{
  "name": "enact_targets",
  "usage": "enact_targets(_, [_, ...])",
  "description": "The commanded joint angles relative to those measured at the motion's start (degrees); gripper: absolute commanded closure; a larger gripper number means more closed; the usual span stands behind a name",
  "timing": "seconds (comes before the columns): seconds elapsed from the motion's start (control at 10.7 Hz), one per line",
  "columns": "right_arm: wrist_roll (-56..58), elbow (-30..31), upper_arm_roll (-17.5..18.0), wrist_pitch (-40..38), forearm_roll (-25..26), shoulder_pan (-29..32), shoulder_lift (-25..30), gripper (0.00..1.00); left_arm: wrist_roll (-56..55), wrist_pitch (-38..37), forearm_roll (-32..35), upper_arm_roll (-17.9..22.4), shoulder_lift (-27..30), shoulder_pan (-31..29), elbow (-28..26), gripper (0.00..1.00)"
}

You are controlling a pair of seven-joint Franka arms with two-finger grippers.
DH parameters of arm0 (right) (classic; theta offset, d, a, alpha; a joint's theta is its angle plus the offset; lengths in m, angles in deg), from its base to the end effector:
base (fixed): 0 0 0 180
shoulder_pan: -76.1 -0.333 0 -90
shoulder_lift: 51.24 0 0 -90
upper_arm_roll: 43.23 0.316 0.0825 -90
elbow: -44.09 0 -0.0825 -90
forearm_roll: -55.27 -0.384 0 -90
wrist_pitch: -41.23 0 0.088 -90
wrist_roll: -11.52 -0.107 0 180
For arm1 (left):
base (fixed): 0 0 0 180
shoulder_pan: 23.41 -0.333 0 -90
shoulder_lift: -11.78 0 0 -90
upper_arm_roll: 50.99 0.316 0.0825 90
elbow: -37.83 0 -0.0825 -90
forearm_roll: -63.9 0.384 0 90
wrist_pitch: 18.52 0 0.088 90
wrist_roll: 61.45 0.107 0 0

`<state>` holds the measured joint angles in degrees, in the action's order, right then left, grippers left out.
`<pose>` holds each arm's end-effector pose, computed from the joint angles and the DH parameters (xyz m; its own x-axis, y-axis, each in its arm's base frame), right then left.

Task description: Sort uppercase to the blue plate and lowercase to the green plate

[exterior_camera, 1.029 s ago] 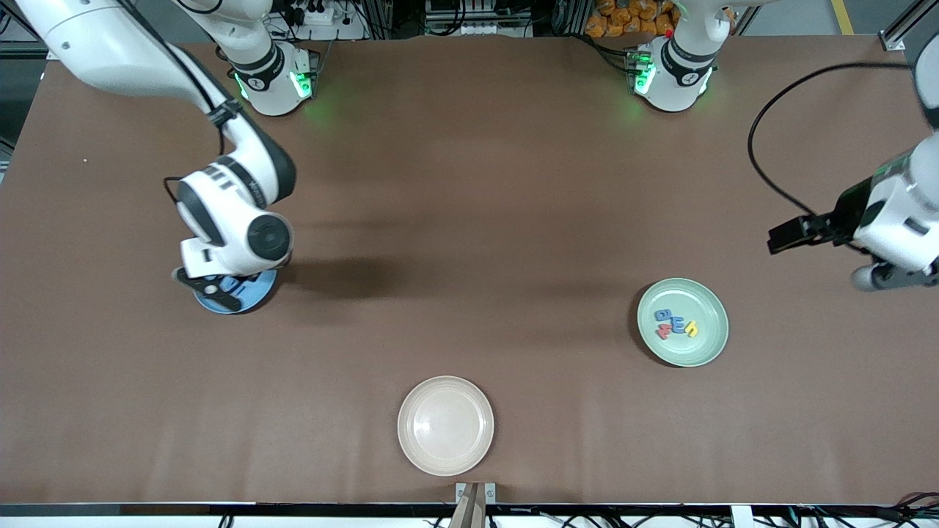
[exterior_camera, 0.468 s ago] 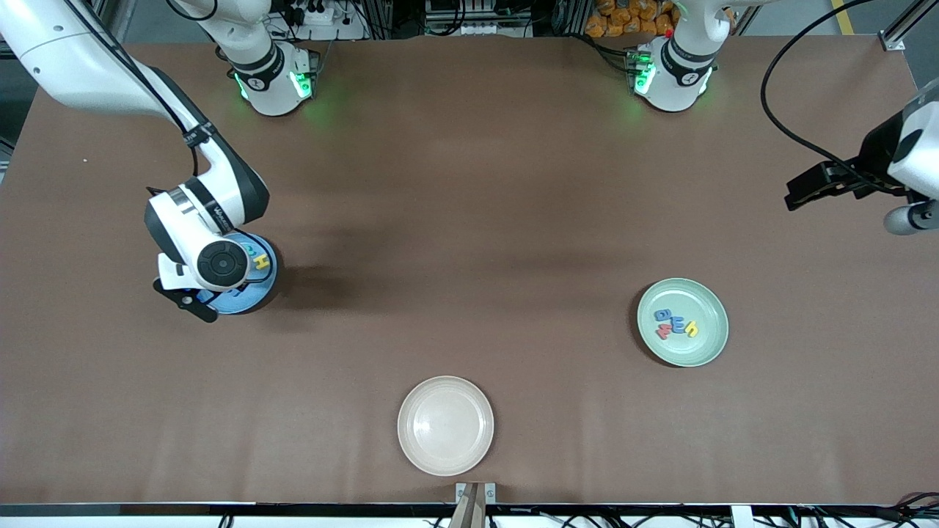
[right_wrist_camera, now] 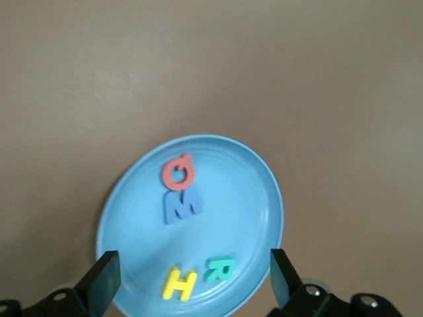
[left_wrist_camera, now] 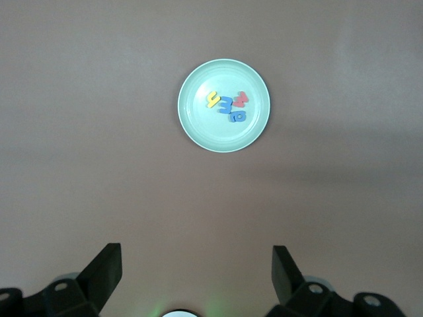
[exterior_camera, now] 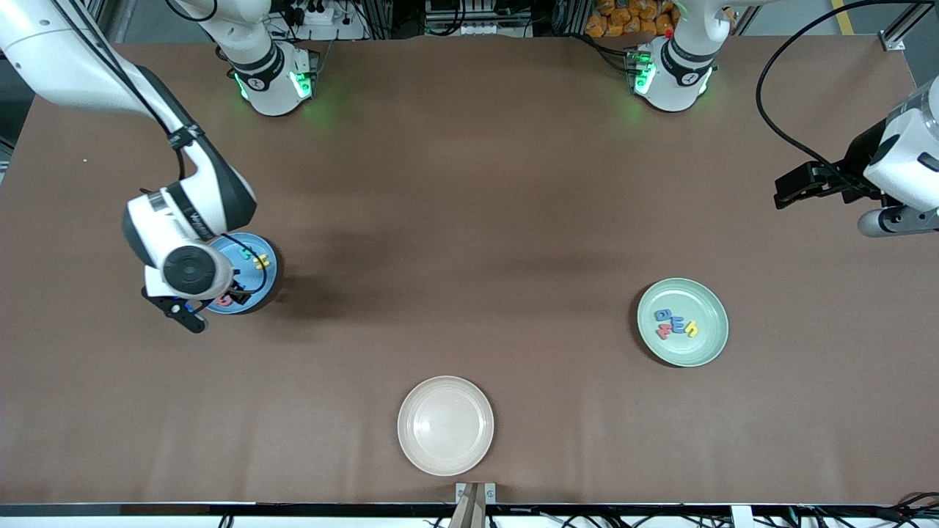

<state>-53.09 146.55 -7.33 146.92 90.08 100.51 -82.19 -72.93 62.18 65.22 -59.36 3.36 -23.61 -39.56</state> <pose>0.6119 0.0505 0.2745 0.7889 -0.6145 0.0087 -0.5661 -0.7211 0.3995 0.5780 -0.0729 0.6302 0.9944 0.0617 -0.0855 0.0603 -0.9980 -0.0190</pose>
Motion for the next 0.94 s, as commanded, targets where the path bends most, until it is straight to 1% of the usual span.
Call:
enact_targets(0.0, [12.4, -0.7, -7.7, 3.9, -10.8, -2.5, 5.6, 0.00, 1.6, -0.5, 0.1, 0.2, 1.8, -0.3, -0.4, 0.00])
enact_targets(0.09, [17.5, -1.2, -10.9, 4.1, -13.7, -3.7, 7.0, 0.00, 1.4, -0.3, 0.4, 0.2, 2.9, -0.3, -1.4, 0.00])
enact_targets(0.19, [23.1, -1.2, -15.7, 4.6, -17.9, -6.5, 8.8, 0.00, 1.5, 1.3, 0.2, 0.1, 4.9, -1.1, -3.4, 0.00])
enact_targets(0.28, [29.8, -1.2, -21.3, 5.0, -22.6, -9.5, 10.5, 0.00, 1.6, 2.8, -0.4, -0.1, 6.5, -2.9, -5.3, 0.00])
enact_targets(0.37, [37.0, -1.0, -26.4, 5.0, -27.3, -11.9, 12.0, 0.00, 1.6, 3.3, -0.6, -0.1, 7.2, -3.1, -5.8, 0.00])
enact_targets(0.47, [42.7, -0.7, -29.5, 5.2, -29.7, -13.3, 13.4, 0.00, 1.6, 3.3, -0.6, -0.1, 7.5, -3.1, -5.8, 0.00])
enact_targets(0.56, [46.2, 1.0, -32.0, 6.0, -30.9, -15.2, 15.5, 0.00, 1.5, 3.2, -0.5, -0.1, 7.7, -3.1, -5.7, 0.00])
enact_targets(0.66, [48.2, 3.9, -35.1, 7.7, -32.0, -18.3, 19.0, 0.00, 1.4, 3.2, 0.1, -0.2, 7.7, -3.0, -5.5, 0.00])
enact_targets(0.84, [53.7, 7.4, -40.4, 7.3, -34.5, -24.1, 24.5, 0.00, 0.7, 3.1, 0.3, -0.2, 7.7, -3.1, -5.7, 0.00])
